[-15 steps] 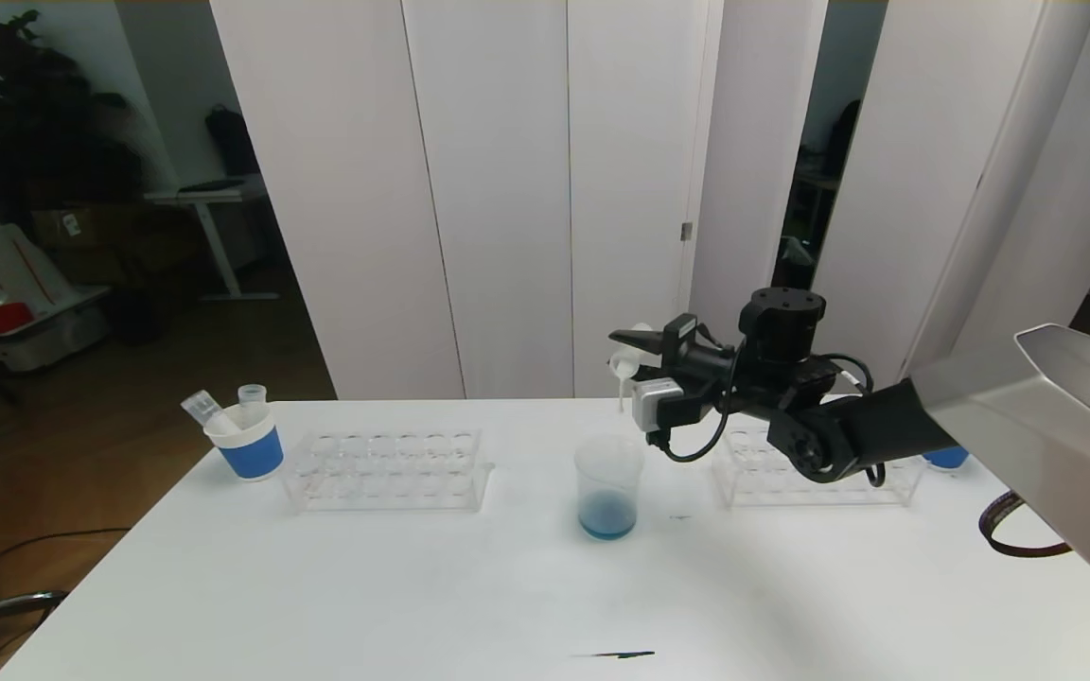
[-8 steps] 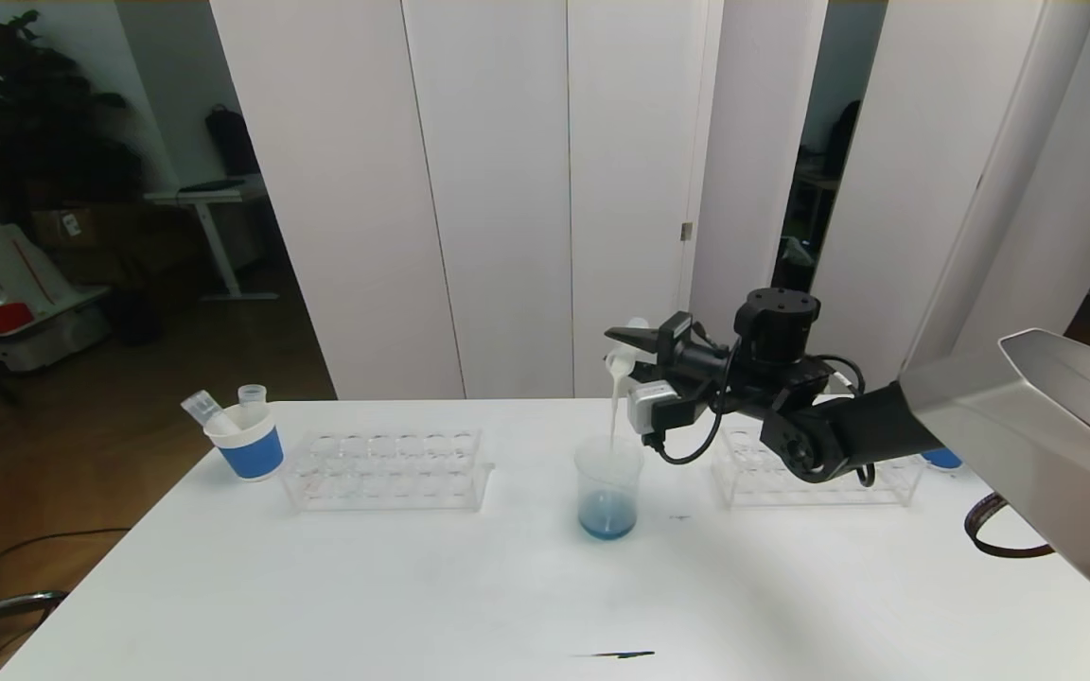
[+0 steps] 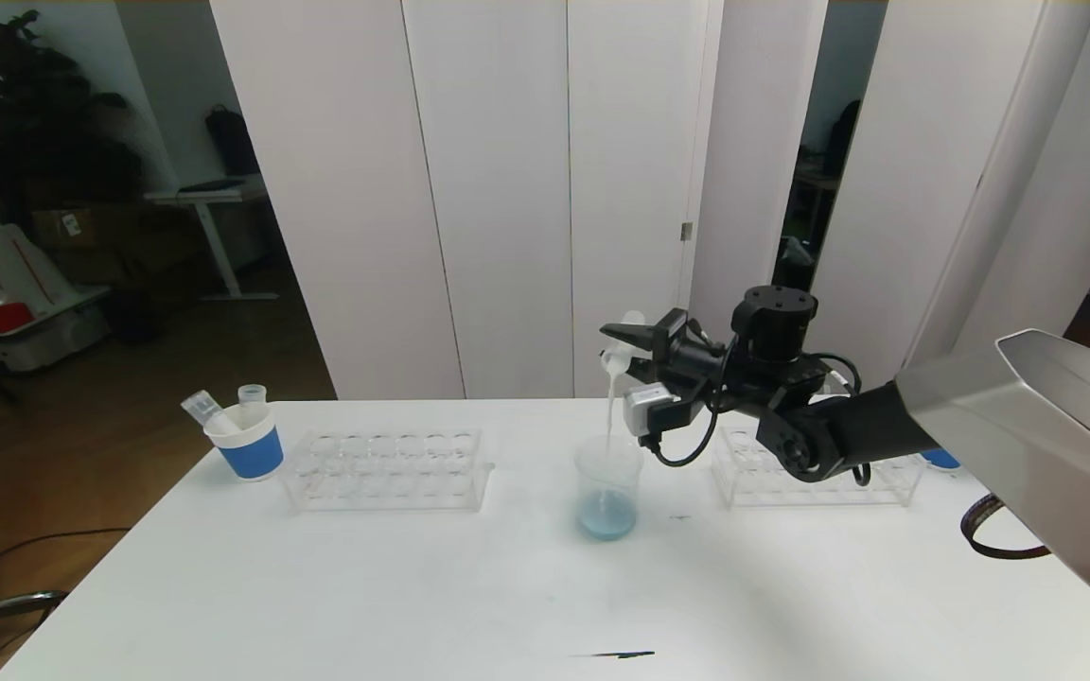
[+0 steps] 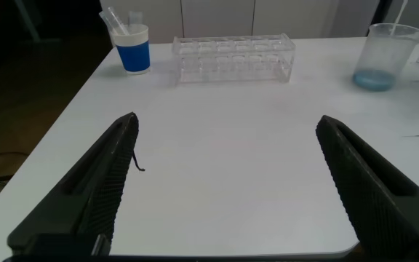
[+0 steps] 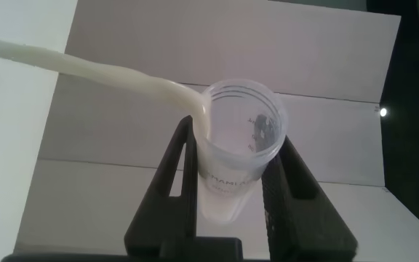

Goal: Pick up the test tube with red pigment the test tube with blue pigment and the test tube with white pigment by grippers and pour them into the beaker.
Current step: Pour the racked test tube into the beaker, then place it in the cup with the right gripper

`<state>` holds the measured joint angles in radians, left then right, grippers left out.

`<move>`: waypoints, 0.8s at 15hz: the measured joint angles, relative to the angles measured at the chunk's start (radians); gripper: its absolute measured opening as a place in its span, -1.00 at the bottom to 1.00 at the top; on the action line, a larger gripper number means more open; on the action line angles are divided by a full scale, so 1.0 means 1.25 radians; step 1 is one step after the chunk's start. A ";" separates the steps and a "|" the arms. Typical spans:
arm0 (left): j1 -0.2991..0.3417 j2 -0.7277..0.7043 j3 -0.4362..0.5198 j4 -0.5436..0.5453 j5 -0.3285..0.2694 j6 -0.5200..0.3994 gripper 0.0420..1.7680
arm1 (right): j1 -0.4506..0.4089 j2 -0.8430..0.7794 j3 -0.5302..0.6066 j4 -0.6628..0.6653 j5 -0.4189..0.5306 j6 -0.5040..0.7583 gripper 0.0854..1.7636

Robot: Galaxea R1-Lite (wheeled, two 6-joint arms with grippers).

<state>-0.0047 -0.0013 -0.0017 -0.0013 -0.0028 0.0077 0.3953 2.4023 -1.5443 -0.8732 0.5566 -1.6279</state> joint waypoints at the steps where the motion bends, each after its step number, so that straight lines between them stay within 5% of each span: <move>1: 0.000 0.000 0.000 0.000 0.000 0.000 0.97 | 0.000 0.001 0.000 -0.003 0.001 -0.005 -0.41; 12: -0.001 0.000 0.000 0.000 0.000 0.000 0.97 | -0.001 0.012 -0.022 -0.017 0.008 -0.097 -0.41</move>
<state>-0.0053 -0.0013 -0.0017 -0.0013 -0.0032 0.0077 0.3940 2.4170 -1.5713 -0.8943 0.5670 -1.7496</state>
